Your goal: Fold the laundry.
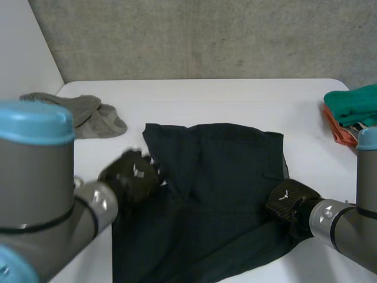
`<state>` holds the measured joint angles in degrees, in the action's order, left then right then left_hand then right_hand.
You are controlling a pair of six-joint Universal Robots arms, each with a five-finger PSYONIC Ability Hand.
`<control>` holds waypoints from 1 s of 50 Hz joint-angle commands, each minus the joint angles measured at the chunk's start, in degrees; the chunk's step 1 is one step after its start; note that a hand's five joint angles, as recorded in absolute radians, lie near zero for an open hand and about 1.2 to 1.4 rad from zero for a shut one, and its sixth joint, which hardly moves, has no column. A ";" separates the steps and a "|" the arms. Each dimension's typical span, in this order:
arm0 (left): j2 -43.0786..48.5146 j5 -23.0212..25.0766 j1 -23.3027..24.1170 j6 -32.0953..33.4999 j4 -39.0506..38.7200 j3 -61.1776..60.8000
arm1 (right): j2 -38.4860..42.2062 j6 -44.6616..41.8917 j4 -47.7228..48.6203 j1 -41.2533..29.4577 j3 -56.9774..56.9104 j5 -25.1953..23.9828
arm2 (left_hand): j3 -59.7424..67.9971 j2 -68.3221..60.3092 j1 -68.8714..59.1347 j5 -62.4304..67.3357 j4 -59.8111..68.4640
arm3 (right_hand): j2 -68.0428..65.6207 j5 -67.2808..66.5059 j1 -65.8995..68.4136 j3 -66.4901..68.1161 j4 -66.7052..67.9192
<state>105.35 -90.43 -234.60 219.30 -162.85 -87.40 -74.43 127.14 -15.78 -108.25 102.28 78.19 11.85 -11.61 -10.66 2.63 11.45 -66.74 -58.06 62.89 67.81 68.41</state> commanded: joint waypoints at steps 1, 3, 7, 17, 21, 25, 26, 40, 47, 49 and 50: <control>10.03 5.52 -1.83 -2.12 -8.71 13.91 | -2.56 0.74 3.03 0.23 1.95 -0.32 | 2.39 -2.62 -3.57 1.60 2.78 | -13.26 -11.94 17.11 12.19 11.59; 15.39 9.56 -2.71 -1.68 -8.01 20.23 | -3.00 1.44 3.30 0.23 2.31 -0.40 | 12.28 -12.52 -13.47 11.50 12.68 | -13.26 -11.94 17.11 12.19 11.59; 24.36 16.41 -4.11 -1.51 -4.76 31.83 | -3.44 2.50 3.74 0.41 2.83 -0.40 | 19.55 -19.79 -20.74 18.77 19.95 | -13.26 -11.94 17.11 12.19 11.59; 44.92 26.70 -5.61 3.05 5.51 57.15 | -3.09 4.16 6.55 1.29 3.45 -1.19 | 18.89 -19.13 -20.07 18.11 19.29 | -13.26 -11.94 17.11 12.19 11.59; 48.01 28.90 -6.05 4.29 7.20 59.89 | -3.09 4.61 6.99 1.46 4.06 -1.19 | 18.89 -19.12 -20.07 18.11 19.28 | -13.26 -11.94 17.11 12.19 11.59; 49.25 29.09 -6.66 4.38 6.32 59.98 | -3.00 4.52 7.52 1.46 4.50 -1.37 | 22.22 -22.46 -23.41 21.44 22.62 | -13.26 -11.94 17.11 12.19 11.59; 49.51 29.00 -6.84 4.47 6.06 59.98 | -3.00 4.61 7.69 1.55 4.51 -1.37 | 25.25 -25.48 -26.43 24.47 25.65 | -13.26 -11.94 17.11 12.19 11.59; 37.13 13.36 -7.80 4.55 -4.65 44.97 | -2.74 4.34 8.57 2.26 4.51 -1.37 | 68.15 -68.39 -69.34 67.37 68.55 | -13.26 -11.94 17.11 12.19 11.59; 31.24 8.97 -10.96 8.94 -8.19 32.40 | -3.09 4.78 8.92 0.85 4.51 -1.37 | 68.15 -68.39 -69.34 67.37 68.55 | -13.26 -11.94 17.11 12.19 11.59; 30.44 7.56 -11.41 9.74 -7.13 30.72 | -3.09 5.22 9.19 0.76 4.33 -1.37 | 68.15 -68.39 -69.34 67.37 68.55 | -13.26 -11.94 17.11 12.19 11.59; 29.74 6.16 -11.58 10.26 -5.91 29.67 | -3.09 5.92 9.36 0.59 4.24 -1.28 | 68.15 -68.39 -69.34 67.37 68.55 | -13.26 -11.94 17.11 12.19 11.59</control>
<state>138.06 -80.26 -244.36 226.29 -170.85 -51.32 -77.36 131.78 -6.97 -106.94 106.81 76.83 68.09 -68.37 -65.50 55.95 68.58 -66.74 -58.14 62.88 67.81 68.41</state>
